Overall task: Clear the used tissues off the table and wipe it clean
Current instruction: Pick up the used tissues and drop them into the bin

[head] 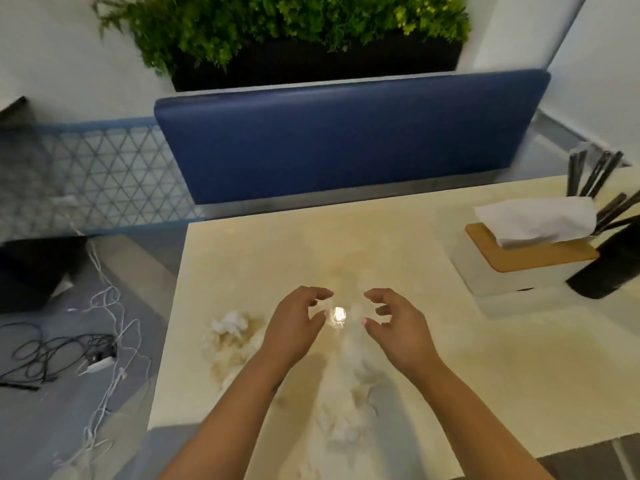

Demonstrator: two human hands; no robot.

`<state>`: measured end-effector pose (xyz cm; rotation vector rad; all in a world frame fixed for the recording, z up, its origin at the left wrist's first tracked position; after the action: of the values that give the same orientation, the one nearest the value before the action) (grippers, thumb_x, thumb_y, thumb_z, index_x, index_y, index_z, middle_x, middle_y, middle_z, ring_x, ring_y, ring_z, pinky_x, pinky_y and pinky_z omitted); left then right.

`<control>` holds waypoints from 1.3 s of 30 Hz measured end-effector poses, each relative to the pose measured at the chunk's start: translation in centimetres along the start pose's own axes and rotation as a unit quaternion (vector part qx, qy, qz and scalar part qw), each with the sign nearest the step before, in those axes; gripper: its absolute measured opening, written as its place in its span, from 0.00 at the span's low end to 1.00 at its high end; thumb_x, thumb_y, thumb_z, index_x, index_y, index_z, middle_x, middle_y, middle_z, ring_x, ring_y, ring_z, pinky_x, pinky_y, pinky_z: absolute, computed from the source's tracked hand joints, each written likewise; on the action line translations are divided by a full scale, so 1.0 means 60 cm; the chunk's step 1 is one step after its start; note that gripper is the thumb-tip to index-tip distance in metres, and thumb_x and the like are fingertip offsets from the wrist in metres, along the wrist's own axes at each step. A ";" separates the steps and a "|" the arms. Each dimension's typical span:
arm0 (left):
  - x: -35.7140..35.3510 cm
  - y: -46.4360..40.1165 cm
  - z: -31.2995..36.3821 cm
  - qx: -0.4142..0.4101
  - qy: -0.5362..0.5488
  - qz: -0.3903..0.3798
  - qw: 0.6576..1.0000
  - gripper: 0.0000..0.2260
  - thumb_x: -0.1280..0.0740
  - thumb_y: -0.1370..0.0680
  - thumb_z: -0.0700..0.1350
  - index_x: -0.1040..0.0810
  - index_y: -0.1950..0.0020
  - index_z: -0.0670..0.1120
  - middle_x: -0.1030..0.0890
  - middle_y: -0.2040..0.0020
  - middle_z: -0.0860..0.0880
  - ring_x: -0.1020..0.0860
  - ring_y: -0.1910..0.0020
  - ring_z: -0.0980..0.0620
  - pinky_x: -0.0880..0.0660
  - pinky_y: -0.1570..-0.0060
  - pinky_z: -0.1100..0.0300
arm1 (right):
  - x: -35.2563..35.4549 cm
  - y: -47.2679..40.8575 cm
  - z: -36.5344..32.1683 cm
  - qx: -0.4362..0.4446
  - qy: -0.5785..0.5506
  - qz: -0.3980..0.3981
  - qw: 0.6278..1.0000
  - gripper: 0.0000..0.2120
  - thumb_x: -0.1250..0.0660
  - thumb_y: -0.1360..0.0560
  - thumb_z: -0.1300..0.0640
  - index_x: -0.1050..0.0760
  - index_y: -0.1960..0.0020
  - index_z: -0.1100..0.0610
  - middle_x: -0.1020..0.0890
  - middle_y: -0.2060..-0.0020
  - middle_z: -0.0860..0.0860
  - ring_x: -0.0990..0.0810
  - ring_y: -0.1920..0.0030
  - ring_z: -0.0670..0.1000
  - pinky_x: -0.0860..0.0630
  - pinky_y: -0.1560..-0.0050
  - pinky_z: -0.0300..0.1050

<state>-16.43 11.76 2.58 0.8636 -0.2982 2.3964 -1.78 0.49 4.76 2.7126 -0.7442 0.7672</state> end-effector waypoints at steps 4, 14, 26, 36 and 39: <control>0.052 0.019 -0.071 0.030 -0.085 0.025 0.996 0.14 0.32 0.25 0.41 0.23 0.41 0.54 0.24 0.43 0.57 0.30 0.41 0.56 0.38 0.47 0.68 | -0.052 -0.002 -0.024 0.006 0.000 -0.034 0.999 0.18 0.30 0.28 0.60 0.26 0.41 0.48 0.24 0.46 0.41 0.25 0.51 0.41 0.26 0.48 0.38; 0.098 0.030 -0.198 0.180 -0.267 -0.017 0.947 0.20 0.35 0.25 0.40 0.26 0.36 0.59 0.38 0.26 0.51 0.44 0.28 0.46 0.40 0.31 0.54 | -0.123 -0.006 -0.037 0.013 0.037 -0.093 0.995 0.17 0.31 0.27 0.59 0.26 0.40 0.48 0.23 0.43 0.43 0.25 0.49 0.43 0.26 0.47 0.40; 0.114 0.028 -0.226 0.191 -0.208 0.024 0.959 0.18 0.42 0.27 0.28 0.18 0.50 0.45 0.25 0.42 0.47 0.30 0.44 0.46 0.30 0.53 0.59 | -0.174 -0.024 -0.037 0.016 0.049 -0.141 0.989 0.15 0.31 0.27 0.59 0.25 0.42 0.47 0.25 0.44 0.40 0.26 0.49 0.43 0.27 0.47 0.38; 0.161 0.034 -0.205 0.139 -0.119 0.161 0.970 0.17 0.43 0.30 0.25 0.18 0.58 0.41 0.21 0.49 0.45 0.24 0.51 0.47 0.34 0.56 0.64 | -0.269 -0.064 -0.085 0.142 0.223 -0.278 0.923 0.29 0.40 0.28 0.70 0.32 0.31 0.48 0.36 0.29 0.48 0.33 0.33 0.51 0.31 0.45 0.37; 0.173 0.043 -0.203 0.145 -0.120 0.170 0.967 0.18 0.43 0.30 0.25 0.17 0.57 0.41 0.22 0.49 0.45 0.25 0.49 0.49 0.37 0.56 0.68 | -0.301 -0.066 -0.102 0.196 0.309 -0.329 0.870 0.34 0.43 0.28 0.72 0.39 0.26 0.49 0.46 0.24 0.50 0.43 0.27 0.55 0.30 0.39 0.46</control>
<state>-30.72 18.87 -0.14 1.3350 -0.2014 2.6974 -15.57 13.36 -0.19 2.4791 0.5078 1.5719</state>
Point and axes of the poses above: each hand's wrist, its own y-axis away from the middle knuckle, its own x-axis out of the back of the hand, z = x × y, the point moved 2 cm from there along -y, towards the middle knuckle
